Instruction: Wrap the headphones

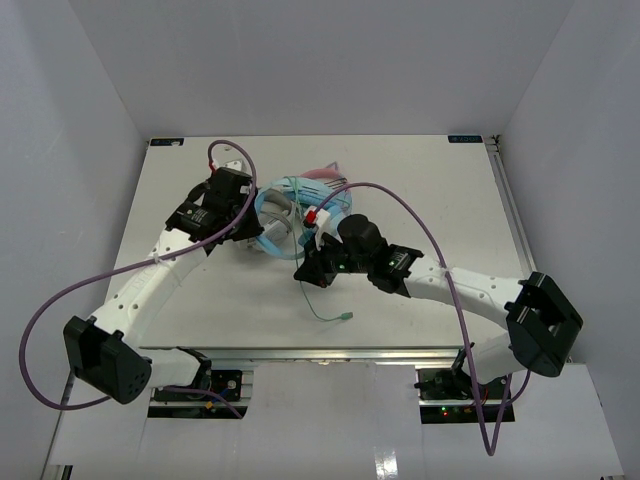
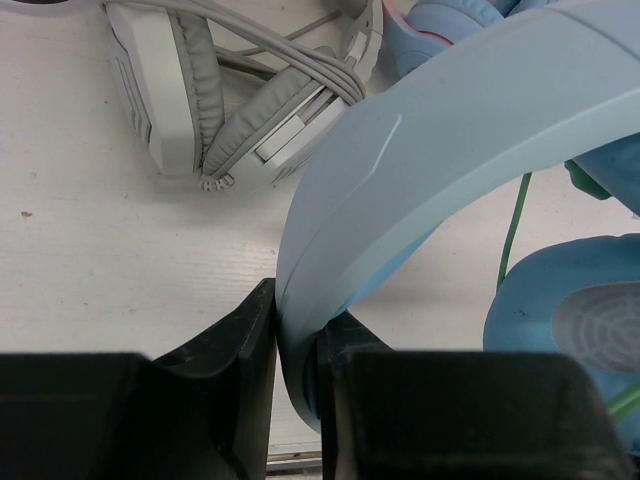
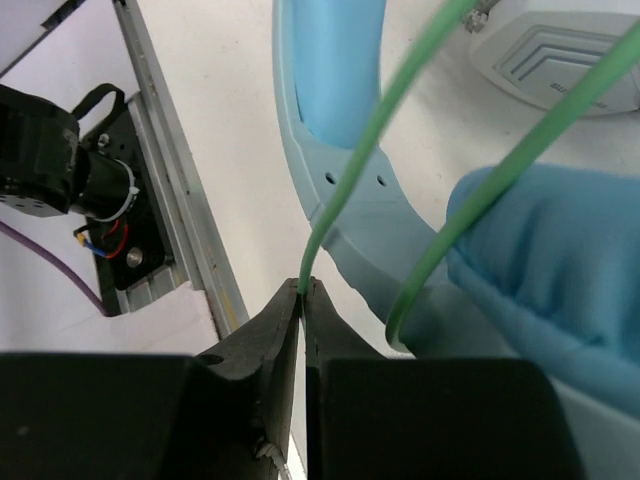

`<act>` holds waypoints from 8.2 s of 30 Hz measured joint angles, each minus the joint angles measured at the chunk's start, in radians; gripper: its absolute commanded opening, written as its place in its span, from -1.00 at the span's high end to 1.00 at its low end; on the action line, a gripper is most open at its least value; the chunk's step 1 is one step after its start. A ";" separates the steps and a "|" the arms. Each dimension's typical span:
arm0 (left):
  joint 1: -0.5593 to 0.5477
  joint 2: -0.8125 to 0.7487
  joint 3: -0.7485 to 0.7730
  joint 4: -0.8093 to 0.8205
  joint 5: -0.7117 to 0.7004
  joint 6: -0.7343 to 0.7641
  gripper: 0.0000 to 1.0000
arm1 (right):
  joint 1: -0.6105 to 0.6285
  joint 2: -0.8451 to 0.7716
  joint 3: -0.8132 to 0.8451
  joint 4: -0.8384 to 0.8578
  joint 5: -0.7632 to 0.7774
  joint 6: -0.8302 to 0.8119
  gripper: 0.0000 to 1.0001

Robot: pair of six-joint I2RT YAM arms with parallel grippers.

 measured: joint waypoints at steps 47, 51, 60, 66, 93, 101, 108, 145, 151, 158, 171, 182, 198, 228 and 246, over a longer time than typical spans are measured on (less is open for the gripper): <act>0.002 -0.096 -0.006 -0.041 -0.027 -0.063 1.00 | 0.173 0.028 -0.474 0.574 0.598 -0.066 0.47; 0.002 -0.097 -0.006 -0.044 -0.027 -0.064 1.00 | 0.173 0.070 -0.535 0.654 0.601 -0.068 0.47; 0.002 -0.120 0.007 -0.044 -0.002 -0.070 1.00 | 0.173 0.134 -0.613 0.793 0.621 -0.066 0.52; 0.002 -0.141 0.007 -0.026 0.068 -0.080 1.00 | 0.173 0.191 -0.649 0.891 0.630 -0.050 0.85; -0.010 -0.155 -0.107 0.107 0.549 0.404 1.00 | -0.391 0.048 -0.077 0.187 -0.089 -0.176 0.85; -0.043 -0.073 -0.134 0.164 0.446 0.519 1.00 | -0.466 0.183 0.235 -0.284 -0.252 -0.289 0.85; -0.072 -0.039 -0.148 0.167 0.376 0.626 1.00 | -0.471 0.189 0.286 -0.472 -0.259 -0.330 0.85; -0.271 0.470 0.081 0.175 -0.054 0.930 1.00 | -0.478 0.124 0.046 -0.415 -0.061 -0.170 0.81; -0.289 0.509 0.103 0.194 -0.089 0.949 0.85 | -0.477 0.124 0.020 -0.389 -0.034 -0.137 0.78; -0.316 0.547 0.112 0.239 -0.114 0.975 0.78 | -0.480 0.125 0.001 -0.383 0.008 -0.111 0.75; -0.348 0.553 0.027 0.280 -0.129 0.900 0.86 | -0.483 0.139 -0.010 -0.375 0.014 -0.093 0.73; -0.358 0.541 -0.016 0.278 -0.162 0.822 0.46 | -0.485 0.171 -0.010 -0.367 -0.013 -0.089 0.66; -0.363 0.622 0.051 0.246 -0.219 0.826 0.10 | -0.491 0.180 -0.010 -0.360 -0.034 -0.090 0.65; -0.359 0.563 0.128 0.235 -0.225 0.731 -0.36 | -0.491 0.197 -0.010 -0.360 -0.034 -0.089 0.57; -0.343 0.492 0.137 0.204 -0.247 0.624 -0.46 | -0.491 0.197 -0.010 -0.360 -0.023 -0.089 0.49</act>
